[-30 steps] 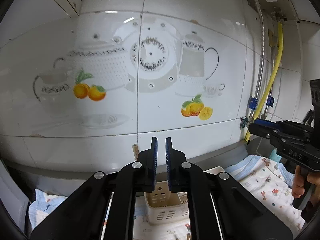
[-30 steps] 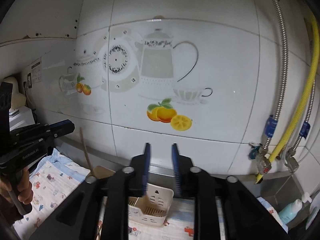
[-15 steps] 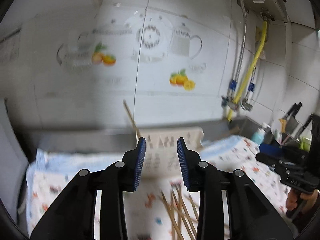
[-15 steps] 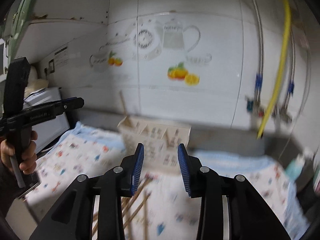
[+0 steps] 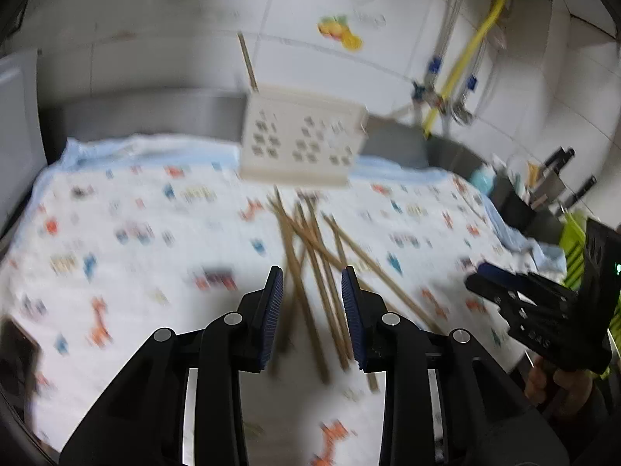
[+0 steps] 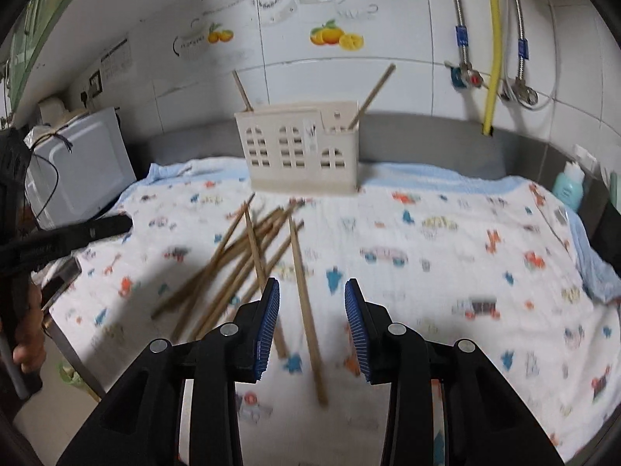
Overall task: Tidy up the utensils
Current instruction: 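Move the left gripper back to the chopstick pile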
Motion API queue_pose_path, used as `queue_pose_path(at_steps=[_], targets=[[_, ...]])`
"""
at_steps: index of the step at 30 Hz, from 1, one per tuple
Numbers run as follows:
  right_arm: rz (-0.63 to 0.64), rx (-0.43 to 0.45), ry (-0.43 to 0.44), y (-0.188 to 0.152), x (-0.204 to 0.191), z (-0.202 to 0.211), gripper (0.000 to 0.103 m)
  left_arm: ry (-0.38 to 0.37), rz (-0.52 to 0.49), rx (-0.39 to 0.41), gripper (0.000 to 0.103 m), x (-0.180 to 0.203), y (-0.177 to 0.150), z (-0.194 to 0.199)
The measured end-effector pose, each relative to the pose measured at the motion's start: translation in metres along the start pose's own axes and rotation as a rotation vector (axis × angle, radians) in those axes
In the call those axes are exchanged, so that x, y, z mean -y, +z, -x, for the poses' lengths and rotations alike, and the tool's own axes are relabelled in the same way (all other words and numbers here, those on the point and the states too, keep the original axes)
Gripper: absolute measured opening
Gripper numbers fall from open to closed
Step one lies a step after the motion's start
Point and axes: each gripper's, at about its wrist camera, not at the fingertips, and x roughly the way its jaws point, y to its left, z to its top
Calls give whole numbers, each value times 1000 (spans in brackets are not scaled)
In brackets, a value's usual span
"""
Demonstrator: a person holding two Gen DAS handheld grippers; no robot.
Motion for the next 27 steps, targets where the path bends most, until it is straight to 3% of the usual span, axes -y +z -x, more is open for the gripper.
queue_pose_path(at_steps=[4, 8, 13, 27], targets=[[-14, -17, 1, -16, 0, -2, 34, -18, 3, -64, 30, 14, -26, -18], [-41, -33, 13, -25, 5, -6, 34, -21, 36, -103, 19, 14, -35, -36], [-44, -44, 29, -27, 6, -11, 34, 6, 69, -130, 15, 10, -39, -50], [-46, -78, 81, -34, 0, -25, 34, 65, 104, -177, 14, 2, -46, -71]])
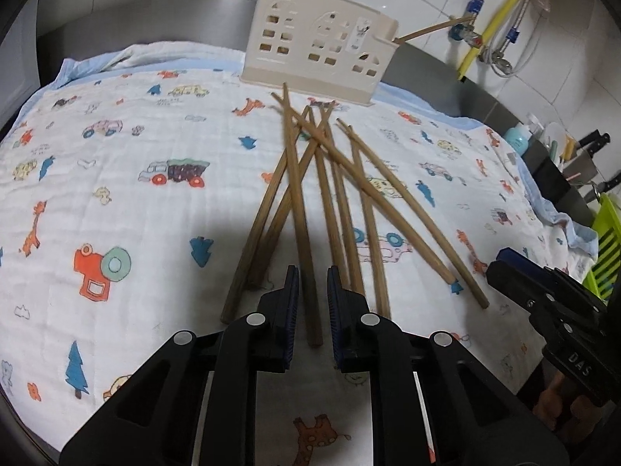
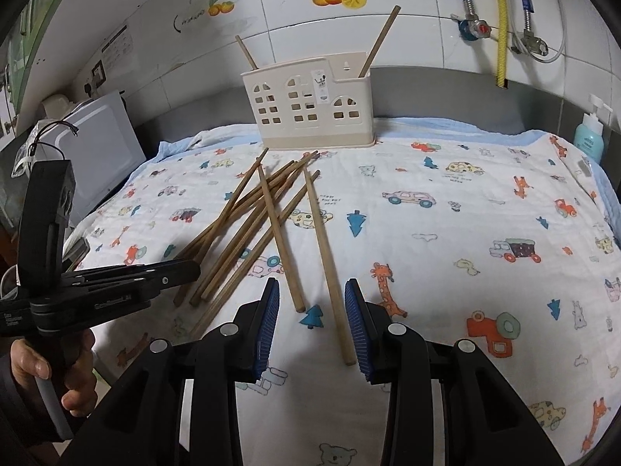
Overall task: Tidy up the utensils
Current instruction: 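Move the left gripper back to the chopstick pile, then close the left gripper on a wooden chopstick while the right gripper closes on another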
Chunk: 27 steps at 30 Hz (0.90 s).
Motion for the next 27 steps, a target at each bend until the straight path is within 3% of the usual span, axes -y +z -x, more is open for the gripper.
queue_pose_path(at_steps=[6, 10, 27], targets=[[6, -13, 23, 3, -2, -5, 34, 17, 3, 5, 14, 2, 0, -3], [21, -24, 32, 5, -5, -11, 34, 55, -7, 8, 8, 4, 0, -3], [75, -119, 55, 6, -9, -49, 24, 47, 17, 12, 9, 3, -3, -3]])
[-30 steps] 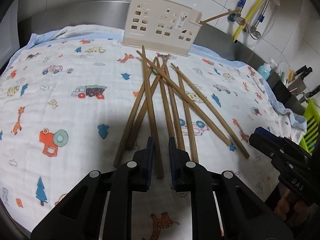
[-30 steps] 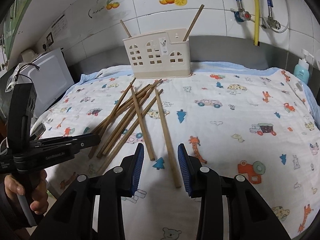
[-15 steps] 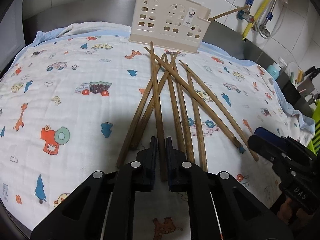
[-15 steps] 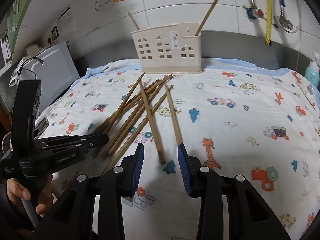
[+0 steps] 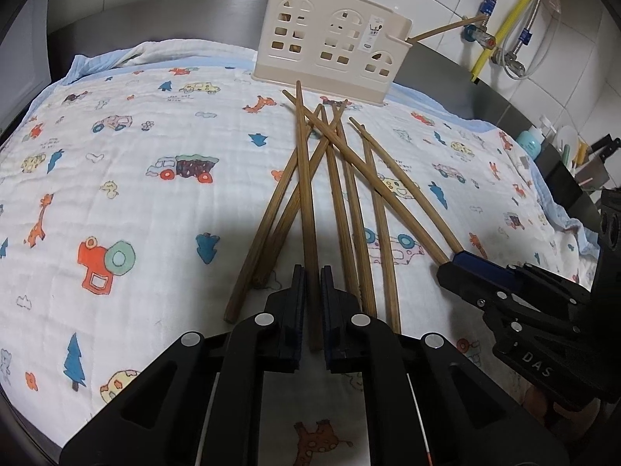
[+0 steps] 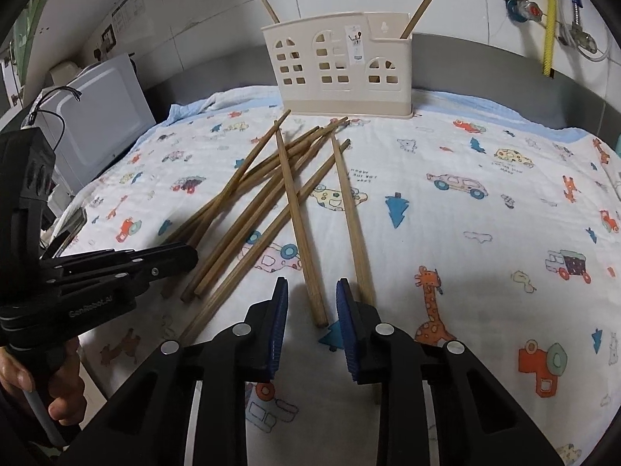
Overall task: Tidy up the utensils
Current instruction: 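Close the left gripper on a wooden chopstick while the right gripper closes on another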
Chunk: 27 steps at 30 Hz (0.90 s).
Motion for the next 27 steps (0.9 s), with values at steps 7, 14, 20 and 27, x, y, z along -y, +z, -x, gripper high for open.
queue_pose_path(at_steps=[7, 14, 20, 27], targets=[[25, -13, -35, 2, -3, -5, 18, -1, -20, -3, 9, 2, 1, -1], [78, -10, -84, 1, -9, -6, 9, -8, -35, -19, 7, 2, 3, -1], [65, 15, -71, 1, -12, 5, 7, -37, -39, -21, 6, 2, 1, 5], [47, 90, -61, 11, -18, 34, 7, -45, -71, 33, 6, 5, 5, 24]])
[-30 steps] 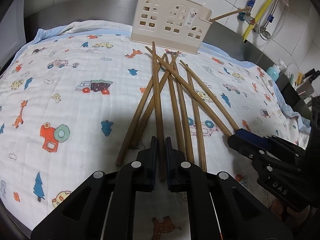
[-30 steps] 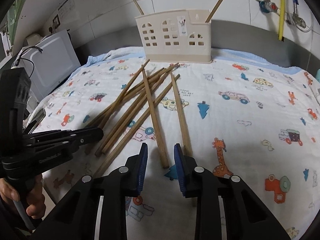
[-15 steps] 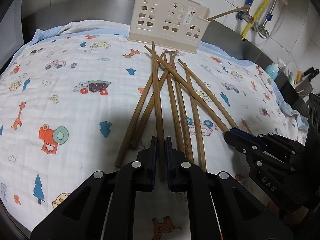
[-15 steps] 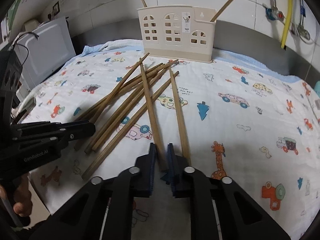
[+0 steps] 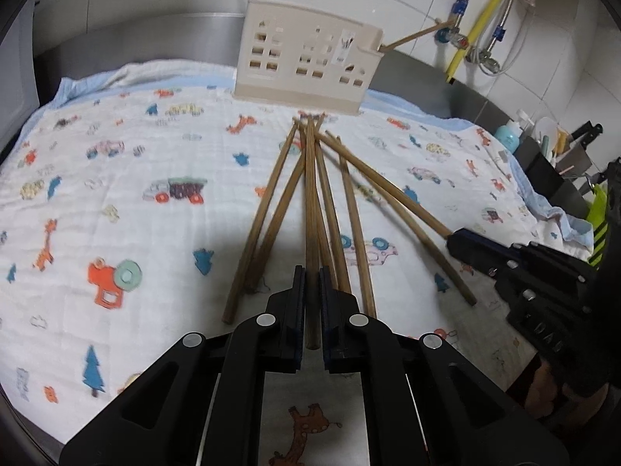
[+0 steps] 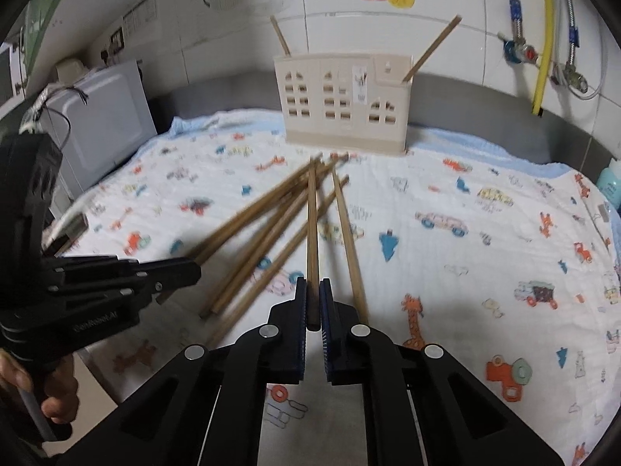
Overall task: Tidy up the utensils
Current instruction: 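Close the left gripper on a wooden chopstick while the right gripper closes on another, then lift both held chopsticks upright and carry them above the cream holder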
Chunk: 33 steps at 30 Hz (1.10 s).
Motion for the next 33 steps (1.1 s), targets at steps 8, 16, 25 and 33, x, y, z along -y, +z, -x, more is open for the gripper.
queue_pose_path(at_steps=[8, 16, 25, 33], targets=[[0, 107, 5, 27, -7, 31, 7, -9, -26, 103, 5, -2, 13, 29], [-9, 166, 33, 53, -10, 41, 7, -10, -76, 222, 5, -3, 34, 55], [8, 208, 49, 96, -11, 41, 7, -31, -131, 264, 5, 0, 61, 58], [26, 225, 52, 148, -1, 46, 7, -36, -157, 271, 5, -4, 108, 62]])
